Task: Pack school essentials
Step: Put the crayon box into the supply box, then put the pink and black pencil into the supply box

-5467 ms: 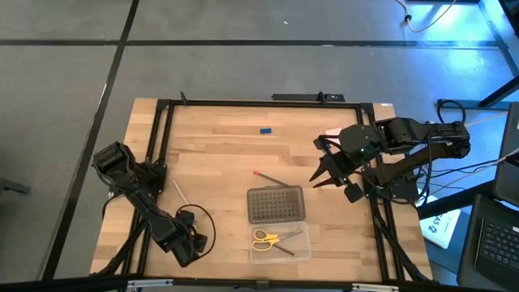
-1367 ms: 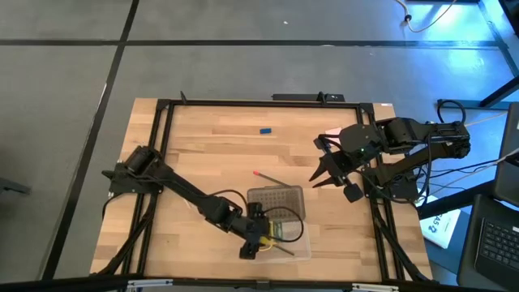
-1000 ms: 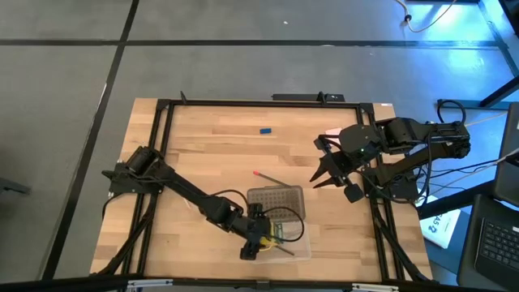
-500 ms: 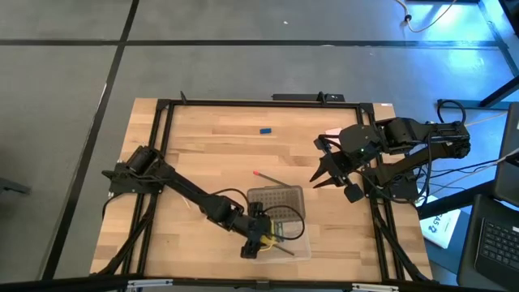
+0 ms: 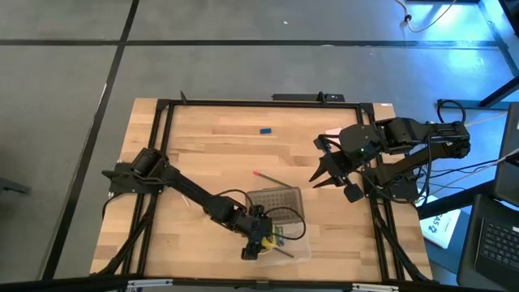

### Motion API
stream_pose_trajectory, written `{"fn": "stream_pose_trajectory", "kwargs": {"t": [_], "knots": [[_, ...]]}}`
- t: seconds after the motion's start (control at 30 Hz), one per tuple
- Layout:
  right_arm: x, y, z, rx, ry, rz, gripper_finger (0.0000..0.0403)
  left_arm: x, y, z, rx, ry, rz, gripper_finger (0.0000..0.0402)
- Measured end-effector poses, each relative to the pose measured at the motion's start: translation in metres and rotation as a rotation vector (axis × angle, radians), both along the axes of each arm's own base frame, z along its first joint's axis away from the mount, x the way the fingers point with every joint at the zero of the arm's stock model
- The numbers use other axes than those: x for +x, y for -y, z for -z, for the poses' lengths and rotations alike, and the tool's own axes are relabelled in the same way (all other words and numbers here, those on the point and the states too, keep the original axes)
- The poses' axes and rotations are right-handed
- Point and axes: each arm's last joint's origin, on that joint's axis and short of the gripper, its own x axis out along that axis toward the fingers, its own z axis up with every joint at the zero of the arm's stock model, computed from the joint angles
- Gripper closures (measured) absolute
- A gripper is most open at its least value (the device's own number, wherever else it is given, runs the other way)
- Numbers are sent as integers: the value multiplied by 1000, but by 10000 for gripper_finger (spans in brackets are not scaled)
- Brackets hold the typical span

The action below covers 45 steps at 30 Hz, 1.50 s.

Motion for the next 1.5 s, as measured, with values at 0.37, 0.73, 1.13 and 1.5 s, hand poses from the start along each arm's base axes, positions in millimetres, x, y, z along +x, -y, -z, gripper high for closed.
{"fn": "stream_pose_trajectory", "kwargs": {"t": [0.37, 0.73, 1.13, 1.5], "knots": [[0, 0, 0, 0, 2, 0, 313, 0, -1, 0, 1, -8, -10, 82], [0, 0, 0, 1, 3, 0, 313, 0, -1, 1, 5, -8, -21, 35], [0, 0, 0, 1, 4, 0, 313, -1, -13, -24, -8, 51, -53, 20], [0, 0, -1, 2, 8, 0, 313, -29, -40, -82, 68, 65, -148, 22]]}}
